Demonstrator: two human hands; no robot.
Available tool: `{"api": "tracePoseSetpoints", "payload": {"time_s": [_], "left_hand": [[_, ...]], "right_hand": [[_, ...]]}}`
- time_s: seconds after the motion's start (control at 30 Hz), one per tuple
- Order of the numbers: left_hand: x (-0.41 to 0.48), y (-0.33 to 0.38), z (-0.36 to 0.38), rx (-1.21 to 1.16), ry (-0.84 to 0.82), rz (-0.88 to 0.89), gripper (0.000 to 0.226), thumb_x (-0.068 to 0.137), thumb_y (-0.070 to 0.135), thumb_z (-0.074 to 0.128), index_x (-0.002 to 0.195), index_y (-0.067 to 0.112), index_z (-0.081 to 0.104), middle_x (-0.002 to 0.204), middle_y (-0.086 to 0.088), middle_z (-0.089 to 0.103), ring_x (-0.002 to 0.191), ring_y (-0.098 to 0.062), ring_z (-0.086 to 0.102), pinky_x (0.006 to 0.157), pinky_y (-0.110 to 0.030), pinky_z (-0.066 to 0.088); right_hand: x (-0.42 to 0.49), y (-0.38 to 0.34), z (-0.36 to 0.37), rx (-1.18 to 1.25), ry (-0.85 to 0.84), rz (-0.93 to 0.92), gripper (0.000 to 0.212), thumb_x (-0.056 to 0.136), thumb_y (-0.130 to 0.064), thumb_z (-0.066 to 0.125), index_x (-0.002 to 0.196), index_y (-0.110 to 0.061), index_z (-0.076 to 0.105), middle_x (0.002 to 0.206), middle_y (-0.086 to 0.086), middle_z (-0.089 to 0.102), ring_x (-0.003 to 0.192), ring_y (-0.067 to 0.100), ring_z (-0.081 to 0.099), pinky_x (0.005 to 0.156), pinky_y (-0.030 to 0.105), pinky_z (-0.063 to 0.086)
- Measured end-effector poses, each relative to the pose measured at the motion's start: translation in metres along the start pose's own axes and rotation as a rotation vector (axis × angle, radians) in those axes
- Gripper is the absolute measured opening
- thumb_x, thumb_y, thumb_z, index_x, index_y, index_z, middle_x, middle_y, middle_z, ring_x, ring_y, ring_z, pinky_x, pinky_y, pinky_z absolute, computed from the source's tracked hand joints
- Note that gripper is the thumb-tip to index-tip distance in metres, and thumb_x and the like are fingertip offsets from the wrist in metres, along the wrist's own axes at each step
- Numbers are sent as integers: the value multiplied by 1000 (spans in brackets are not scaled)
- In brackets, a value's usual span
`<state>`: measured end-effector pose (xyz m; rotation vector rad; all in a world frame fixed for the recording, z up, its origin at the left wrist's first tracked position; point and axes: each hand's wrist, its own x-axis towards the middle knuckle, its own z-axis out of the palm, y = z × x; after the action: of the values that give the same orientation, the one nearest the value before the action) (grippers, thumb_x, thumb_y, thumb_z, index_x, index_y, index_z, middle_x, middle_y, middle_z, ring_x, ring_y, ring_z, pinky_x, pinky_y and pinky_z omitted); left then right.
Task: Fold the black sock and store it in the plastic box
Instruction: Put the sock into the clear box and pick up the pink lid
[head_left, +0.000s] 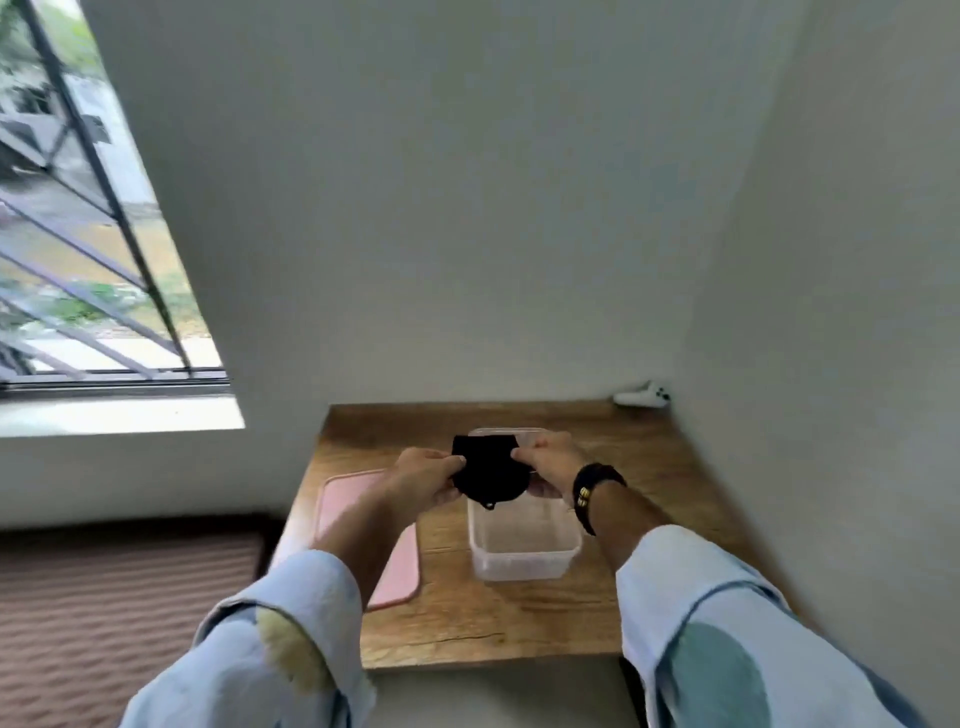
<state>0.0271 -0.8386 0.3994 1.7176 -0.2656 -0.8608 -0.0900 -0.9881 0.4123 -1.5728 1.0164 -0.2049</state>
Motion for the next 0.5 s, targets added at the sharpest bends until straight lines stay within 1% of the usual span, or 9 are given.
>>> {"api": "tracePoseSetpoints", "payload": {"time_s": [0.07, 0.1, 0.13, 0.17, 0.2, 0.23, 0.3, 0.37, 0.5], "left_hand": [[17, 3, 28, 76, -2, -12, 16, 100, 4, 62, 107, -7, 71, 94, -22, 70, 78, -25, 69, 76, -34, 65], [27, 3, 41, 167, 12, -1, 14, 99, 6, 64, 101, -5, 73, 98, -24, 73, 84, -29, 71, 87, -42, 65], [37, 3, 51, 319, 38, 30, 16, 98, 11, 66, 99, -2, 76, 103, -22, 76, 89, -31, 73, 91, -44, 63], [46, 3, 57, 501, 60, 65, 20, 97, 18, 67, 104, 3, 79, 106, -17, 78, 94, -29, 74, 89, -38, 61], [50, 3, 61, 678, 103, 107, 25, 96, 25, 69, 113, 10, 79, 110, -11, 79, 98, -25, 73, 84, -30, 56], [54, 1, 65, 796, 143, 140, 31, 94, 29, 71, 121, 15, 76, 115, -7, 78, 102, -23, 72, 82, -27, 53], [59, -6, 70, 955, 188, 175, 42, 90, 33, 75, 130, 20, 67, 121, -5, 74, 109, -24, 70, 89, -33, 56], [62, -15, 75, 1089, 216, 196, 44, 90, 34, 75, 130, 19, 62, 119, -5, 74, 106, -25, 71, 91, -40, 60], [70, -27, 79, 1293, 199, 210, 46, 91, 39, 74, 129, 17, 59, 118, -7, 73, 109, -27, 69, 94, -44, 58]], "right_hand": [[20, 8, -21, -66, 16, 11, 15, 92, -11, 67, 78, -14, 62, 94, 11, 69, 84, 26, 72, 63, 33, 61], [30, 12, -30, -128, 13, 2, 10, 92, -10, 66, 82, -10, 64, 95, 13, 69, 90, 30, 73, 69, 38, 62], [40, 16, -36, -215, 1, -15, 5, 91, -9, 65, 87, -6, 67, 94, 14, 71, 93, 33, 73, 73, 42, 63], [49, 19, -39, -324, -6, -45, 9, 91, -9, 64, 91, -3, 69, 94, 16, 72, 93, 33, 74, 74, 43, 63], [55, 22, -39, -450, -12, -81, 15, 90, -11, 63, 95, 0, 71, 94, 17, 74, 92, 33, 74, 74, 41, 63], [62, 25, -38, -580, -9, -112, 19, 91, -14, 62, 98, 1, 72, 96, 18, 75, 93, 32, 74, 72, 36, 60], [71, 31, -30, -793, 14, -167, 22, 92, -17, 60, 100, -1, 72, 101, 17, 74, 96, 33, 72, 69, 31, 52], [78, 36, -21, -961, 58, -227, 21, 94, -17, 57, 104, -4, 72, 103, 15, 73, 99, 33, 70, 74, 32, 53], [82, 36, 0, -1145, 68, -245, 17, 95, -12, 57, 106, -12, 70, 105, 7, 73, 101, 29, 69, 70, 35, 46]]}}
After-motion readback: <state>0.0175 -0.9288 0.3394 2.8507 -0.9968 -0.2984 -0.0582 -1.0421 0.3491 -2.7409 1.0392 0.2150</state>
